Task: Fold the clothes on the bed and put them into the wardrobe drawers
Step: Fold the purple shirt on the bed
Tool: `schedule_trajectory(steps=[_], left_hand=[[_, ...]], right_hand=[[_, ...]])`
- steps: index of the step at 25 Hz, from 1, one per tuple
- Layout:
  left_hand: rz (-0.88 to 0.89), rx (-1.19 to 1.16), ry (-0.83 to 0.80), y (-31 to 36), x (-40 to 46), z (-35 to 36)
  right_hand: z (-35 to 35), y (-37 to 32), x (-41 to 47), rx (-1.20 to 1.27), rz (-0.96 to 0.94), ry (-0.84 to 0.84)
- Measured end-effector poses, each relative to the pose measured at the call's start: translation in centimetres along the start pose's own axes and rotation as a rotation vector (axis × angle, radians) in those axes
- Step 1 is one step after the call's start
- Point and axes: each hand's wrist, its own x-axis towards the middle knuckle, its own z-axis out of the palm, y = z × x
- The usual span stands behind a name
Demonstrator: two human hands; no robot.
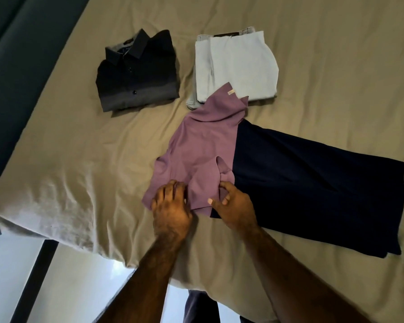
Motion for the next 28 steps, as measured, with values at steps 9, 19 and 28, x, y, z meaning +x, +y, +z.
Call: schedule_trajectory(steps=[9,19,28], left_hand=[[-0.043,0.128,-0.073,-3.2,1.4,-0.4],[0.318,-0.002,-0.077,3.2,-2.2,0.4],[0.236,0.087,-0.228,6.0,1.7,0.9]], right_hand=[[-2.7,4.0,-1.9,-0.368,0.144,-0.25],[-1.7,2.4,0.9,-0.174,0.041,-0.211],[-1.8,2.1,2.3,0.005,0.133,-0.08]])
